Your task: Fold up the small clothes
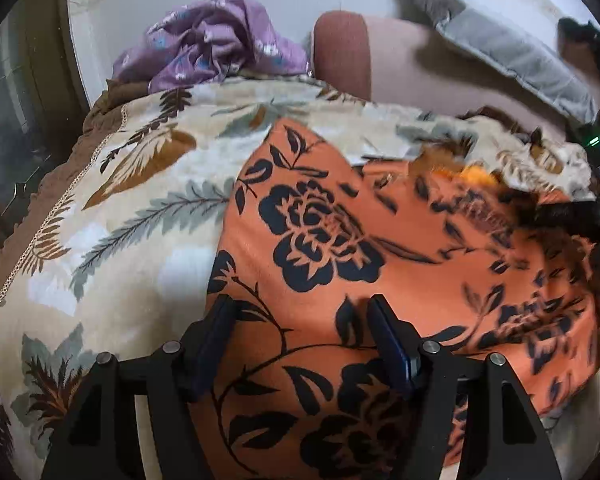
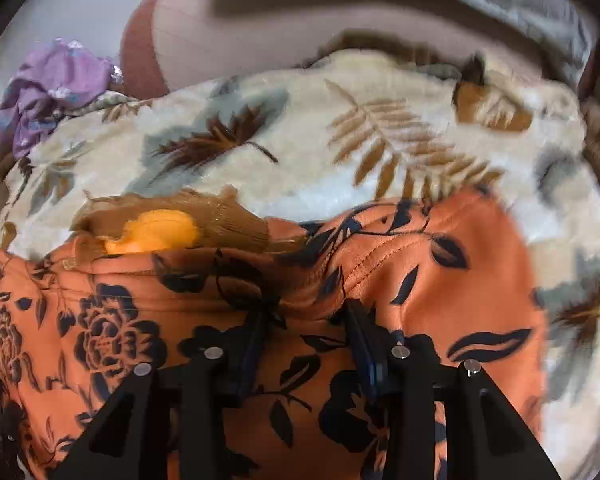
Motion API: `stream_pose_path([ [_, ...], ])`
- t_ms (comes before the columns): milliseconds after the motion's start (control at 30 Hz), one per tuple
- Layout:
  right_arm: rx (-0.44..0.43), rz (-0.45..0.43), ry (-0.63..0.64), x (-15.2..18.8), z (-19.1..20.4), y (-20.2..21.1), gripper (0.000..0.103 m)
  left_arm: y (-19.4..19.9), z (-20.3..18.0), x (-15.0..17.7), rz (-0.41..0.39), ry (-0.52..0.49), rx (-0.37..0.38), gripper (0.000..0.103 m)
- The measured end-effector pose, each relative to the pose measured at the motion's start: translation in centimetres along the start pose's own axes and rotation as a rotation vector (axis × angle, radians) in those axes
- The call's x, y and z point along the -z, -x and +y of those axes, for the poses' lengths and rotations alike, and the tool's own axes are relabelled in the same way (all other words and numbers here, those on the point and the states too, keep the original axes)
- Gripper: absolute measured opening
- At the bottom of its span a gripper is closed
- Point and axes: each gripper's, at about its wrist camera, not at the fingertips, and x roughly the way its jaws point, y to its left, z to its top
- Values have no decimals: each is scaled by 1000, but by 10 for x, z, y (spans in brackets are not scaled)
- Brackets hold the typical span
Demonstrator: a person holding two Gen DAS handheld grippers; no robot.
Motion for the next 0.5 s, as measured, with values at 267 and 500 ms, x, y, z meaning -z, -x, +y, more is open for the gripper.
stream_pose_path([
  [267, -84, -55, -16, 28, -11, 64, 48, 0, -8, 4, -15, -35, -34, 71],
  [500, -149, -35, -21, 86, -24, 65, 56, -4, -14, 7, -23, -71, -70, 74],
])
